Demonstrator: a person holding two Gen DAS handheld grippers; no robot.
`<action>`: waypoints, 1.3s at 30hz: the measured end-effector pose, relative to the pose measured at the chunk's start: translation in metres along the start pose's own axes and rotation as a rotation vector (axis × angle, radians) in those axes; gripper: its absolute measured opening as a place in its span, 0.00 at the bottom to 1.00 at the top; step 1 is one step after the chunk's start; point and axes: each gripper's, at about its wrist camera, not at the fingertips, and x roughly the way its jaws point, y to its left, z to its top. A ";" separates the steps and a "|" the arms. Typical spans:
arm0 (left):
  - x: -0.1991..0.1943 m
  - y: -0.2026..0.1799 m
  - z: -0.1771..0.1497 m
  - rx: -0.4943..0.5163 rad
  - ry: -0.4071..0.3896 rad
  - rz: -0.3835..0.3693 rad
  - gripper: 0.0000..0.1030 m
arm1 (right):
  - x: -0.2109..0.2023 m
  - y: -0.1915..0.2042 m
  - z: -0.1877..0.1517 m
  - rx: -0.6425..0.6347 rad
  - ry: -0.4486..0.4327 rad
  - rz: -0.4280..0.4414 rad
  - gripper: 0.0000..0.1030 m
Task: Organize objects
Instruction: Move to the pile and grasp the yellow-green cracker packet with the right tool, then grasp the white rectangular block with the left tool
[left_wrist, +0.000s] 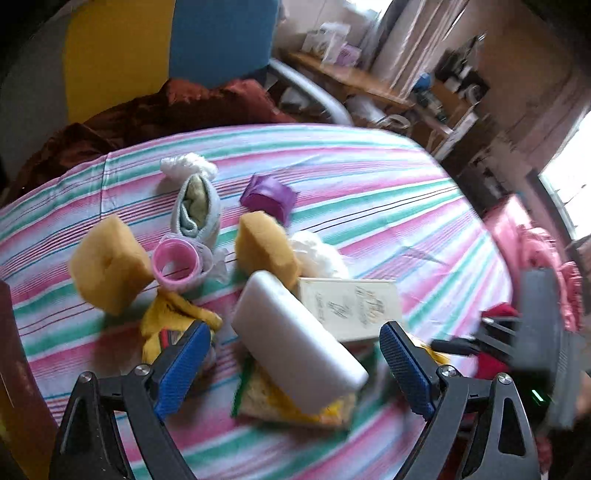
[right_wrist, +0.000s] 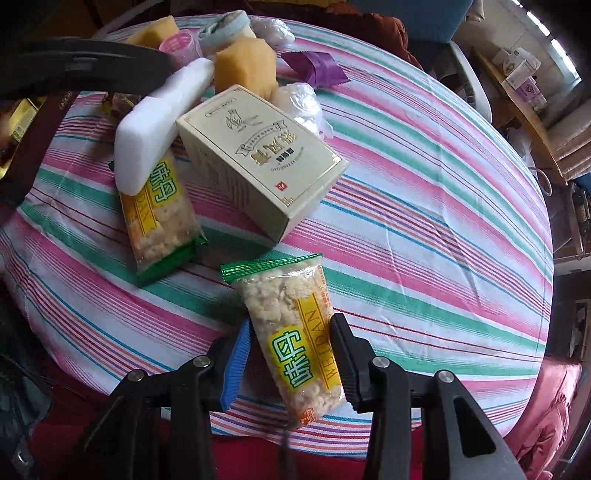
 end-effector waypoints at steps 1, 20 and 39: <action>0.006 0.000 0.001 0.004 0.017 0.010 0.86 | 0.000 0.000 0.000 0.000 -0.002 0.001 0.40; -0.041 0.022 -0.068 0.095 -0.092 -0.094 0.24 | -0.029 -0.023 -0.015 0.154 -0.155 -0.022 0.16; -0.140 0.090 -0.128 -0.015 -0.270 -0.107 0.24 | -0.022 -0.020 0.016 0.115 0.003 -0.143 0.61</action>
